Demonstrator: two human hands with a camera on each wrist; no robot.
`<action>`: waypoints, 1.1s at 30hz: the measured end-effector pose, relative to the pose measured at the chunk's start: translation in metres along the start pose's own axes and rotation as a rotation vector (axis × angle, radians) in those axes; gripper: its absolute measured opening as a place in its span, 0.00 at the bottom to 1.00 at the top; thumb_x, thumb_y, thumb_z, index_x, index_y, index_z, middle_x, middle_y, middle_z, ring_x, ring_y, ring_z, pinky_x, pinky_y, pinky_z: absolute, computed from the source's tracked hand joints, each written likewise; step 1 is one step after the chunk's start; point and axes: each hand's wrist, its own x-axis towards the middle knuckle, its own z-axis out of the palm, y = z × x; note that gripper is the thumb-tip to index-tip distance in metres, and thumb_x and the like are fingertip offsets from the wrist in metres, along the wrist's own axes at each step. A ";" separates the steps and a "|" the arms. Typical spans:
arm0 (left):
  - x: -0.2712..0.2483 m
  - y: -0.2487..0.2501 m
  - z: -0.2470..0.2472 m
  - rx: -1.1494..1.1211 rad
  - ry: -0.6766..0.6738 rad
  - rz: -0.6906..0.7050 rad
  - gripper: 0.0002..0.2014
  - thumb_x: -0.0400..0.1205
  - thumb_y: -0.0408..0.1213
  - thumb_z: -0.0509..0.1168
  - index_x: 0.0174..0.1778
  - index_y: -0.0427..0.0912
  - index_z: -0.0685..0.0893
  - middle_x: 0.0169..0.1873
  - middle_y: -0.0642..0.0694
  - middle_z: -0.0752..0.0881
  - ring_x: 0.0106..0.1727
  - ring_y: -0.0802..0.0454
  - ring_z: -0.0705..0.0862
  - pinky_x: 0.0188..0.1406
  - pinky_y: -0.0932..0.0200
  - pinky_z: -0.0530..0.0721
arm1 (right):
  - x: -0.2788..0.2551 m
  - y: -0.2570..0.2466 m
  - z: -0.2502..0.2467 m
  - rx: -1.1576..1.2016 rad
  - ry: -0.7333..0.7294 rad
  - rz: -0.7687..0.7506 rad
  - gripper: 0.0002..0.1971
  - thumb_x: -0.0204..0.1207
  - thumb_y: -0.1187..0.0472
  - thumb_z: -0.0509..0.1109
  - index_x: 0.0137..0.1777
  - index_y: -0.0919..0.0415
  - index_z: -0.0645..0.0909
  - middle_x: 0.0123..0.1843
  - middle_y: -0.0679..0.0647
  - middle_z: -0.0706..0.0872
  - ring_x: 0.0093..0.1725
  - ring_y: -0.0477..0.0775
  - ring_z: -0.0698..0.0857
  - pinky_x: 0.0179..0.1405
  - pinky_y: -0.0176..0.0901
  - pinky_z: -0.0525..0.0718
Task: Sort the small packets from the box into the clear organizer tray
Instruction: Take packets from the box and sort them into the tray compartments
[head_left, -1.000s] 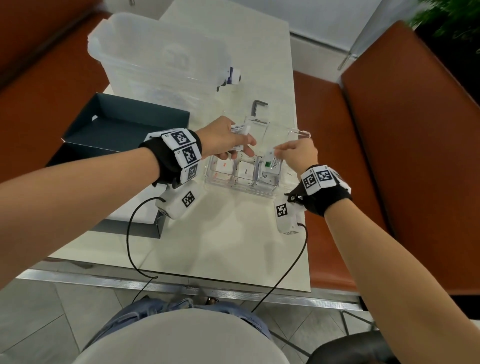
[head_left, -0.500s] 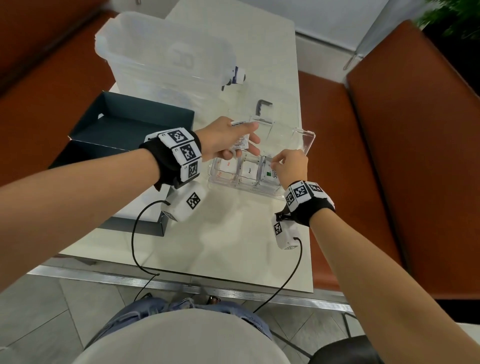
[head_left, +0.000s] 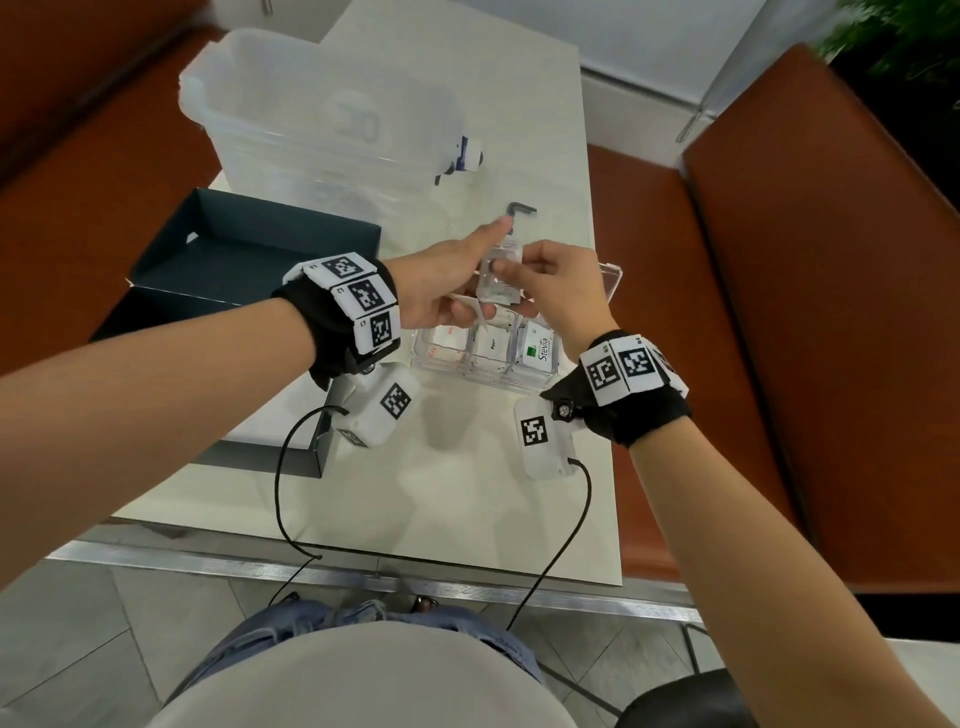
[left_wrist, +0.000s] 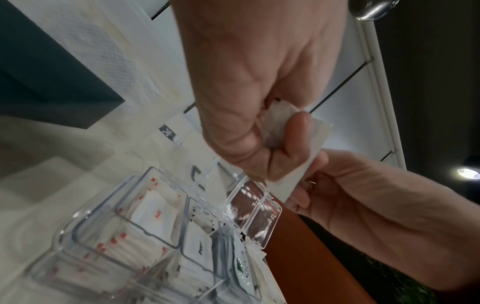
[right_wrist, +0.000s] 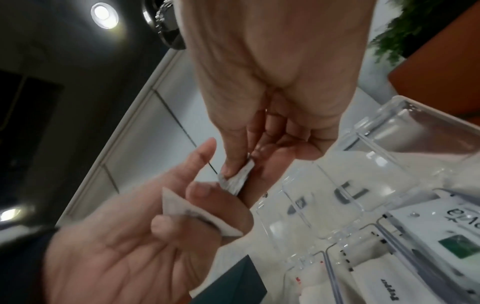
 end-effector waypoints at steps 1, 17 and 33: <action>0.000 0.000 -0.001 0.006 0.018 0.005 0.24 0.84 0.60 0.59 0.57 0.41 0.82 0.30 0.46 0.85 0.23 0.57 0.76 0.11 0.70 0.65 | 0.001 0.000 -0.002 0.033 0.013 0.008 0.04 0.73 0.63 0.77 0.41 0.60 0.85 0.33 0.53 0.87 0.29 0.43 0.85 0.28 0.36 0.83; 0.003 -0.014 0.002 0.170 0.174 0.161 0.07 0.80 0.31 0.71 0.52 0.31 0.86 0.38 0.42 0.88 0.20 0.62 0.78 0.15 0.69 0.66 | 0.003 0.014 -0.014 0.034 0.127 0.130 0.06 0.71 0.61 0.77 0.39 0.57 0.81 0.36 0.52 0.87 0.31 0.47 0.85 0.33 0.40 0.85; 0.002 -0.011 -0.004 0.063 0.169 0.107 0.09 0.83 0.30 0.67 0.57 0.31 0.86 0.45 0.41 0.92 0.20 0.61 0.74 0.15 0.71 0.65 | 0.008 0.040 -0.038 -0.190 0.116 0.272 0.12 0.75 0.67 0.73 0.59 0.64 0.82 0.44 0.58 0.87 0.33 0.46 0.83 0.34 0.38 0.84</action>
